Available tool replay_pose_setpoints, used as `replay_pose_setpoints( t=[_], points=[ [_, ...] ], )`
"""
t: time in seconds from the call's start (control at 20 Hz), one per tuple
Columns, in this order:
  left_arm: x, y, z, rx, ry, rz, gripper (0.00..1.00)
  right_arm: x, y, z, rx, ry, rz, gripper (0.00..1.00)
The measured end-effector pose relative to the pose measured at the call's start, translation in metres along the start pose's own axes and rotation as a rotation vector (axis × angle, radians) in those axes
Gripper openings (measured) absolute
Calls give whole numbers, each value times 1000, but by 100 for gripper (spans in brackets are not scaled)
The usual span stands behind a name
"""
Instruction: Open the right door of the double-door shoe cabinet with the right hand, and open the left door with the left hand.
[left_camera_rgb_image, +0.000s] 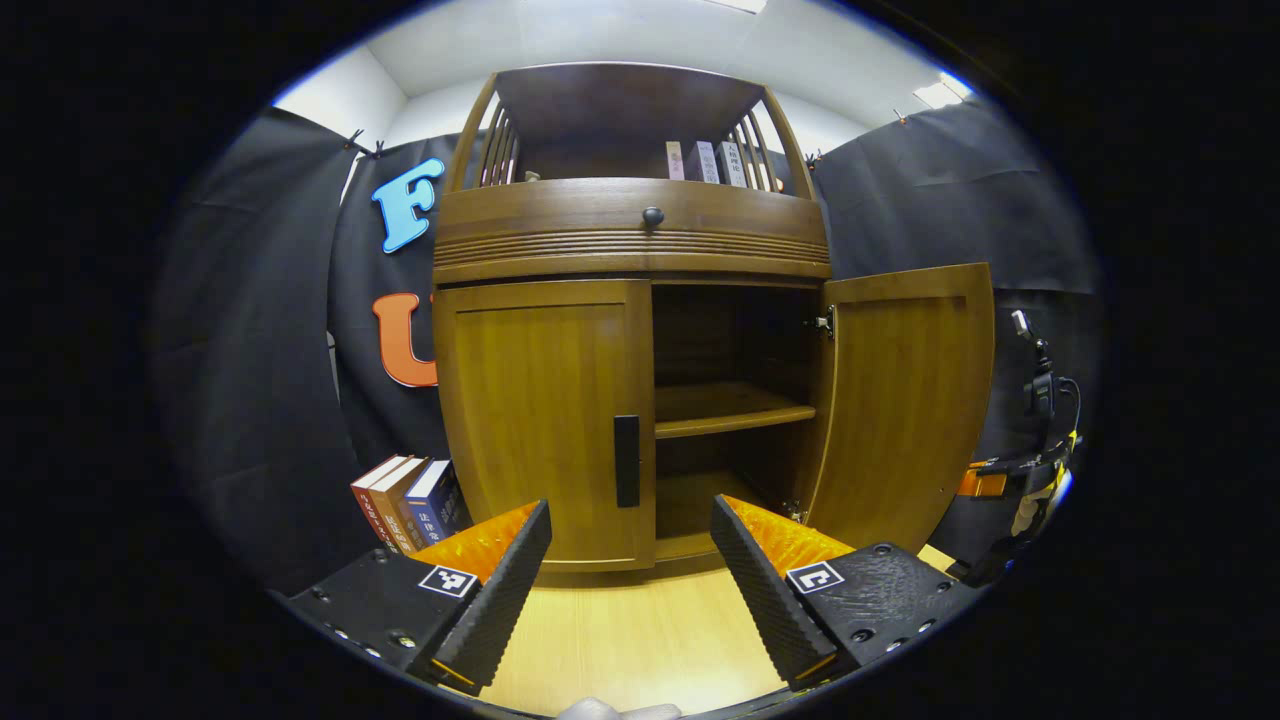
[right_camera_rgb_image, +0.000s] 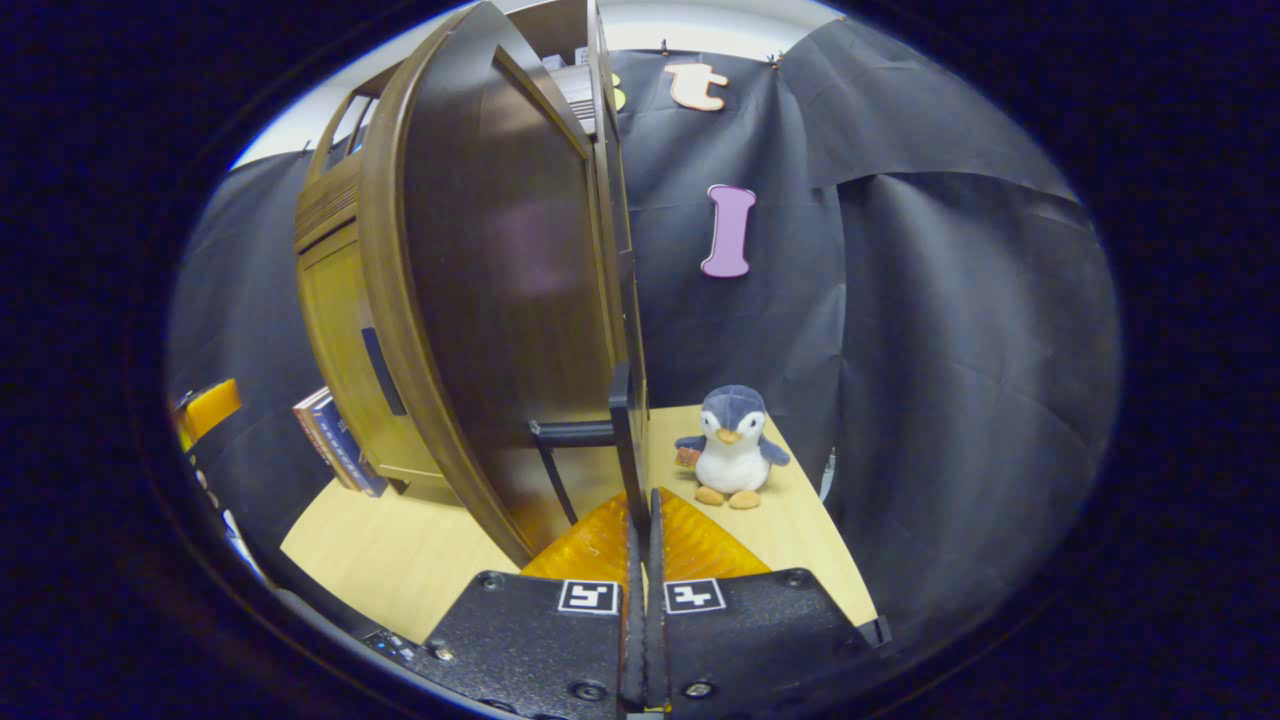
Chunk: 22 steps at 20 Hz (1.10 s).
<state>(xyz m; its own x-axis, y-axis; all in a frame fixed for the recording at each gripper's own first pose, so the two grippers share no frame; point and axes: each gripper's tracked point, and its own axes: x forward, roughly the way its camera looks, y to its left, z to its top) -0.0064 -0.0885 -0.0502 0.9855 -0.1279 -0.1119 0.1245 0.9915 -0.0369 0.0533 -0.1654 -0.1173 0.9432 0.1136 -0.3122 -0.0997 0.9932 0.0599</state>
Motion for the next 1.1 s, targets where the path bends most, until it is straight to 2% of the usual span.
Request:
replay_pose_setpoints(
  t=[0.3, 0.45, 0.65, 0.85, 1.05, 1.1],
  points=[
    [-3, -43, 1, -23, 10, 64, 96, 4, -27, 3, -47, 29, 112, 4],
    [-7, -56, 0, -26, 16, 101, 96, 5, -27, 4, -76, 33, 179, 4],
    [-13, -65, 1, -26, 15, 150, 96, 4, -29, 3, -193, 29, 218, 4],
    [-17, -63, 3, -44, 8, 181, 96, 4, -32, 2, -212, 41, 279, 5],
    [-17, -57, 7, -33, 7, 186, 96, -5, -38, 1, -246, 55, 288, 12],
    [-16, -55, 9, -32, 5, 181, 96, -10, -42, 2, -261, 53, 277, 18]
  ],
)
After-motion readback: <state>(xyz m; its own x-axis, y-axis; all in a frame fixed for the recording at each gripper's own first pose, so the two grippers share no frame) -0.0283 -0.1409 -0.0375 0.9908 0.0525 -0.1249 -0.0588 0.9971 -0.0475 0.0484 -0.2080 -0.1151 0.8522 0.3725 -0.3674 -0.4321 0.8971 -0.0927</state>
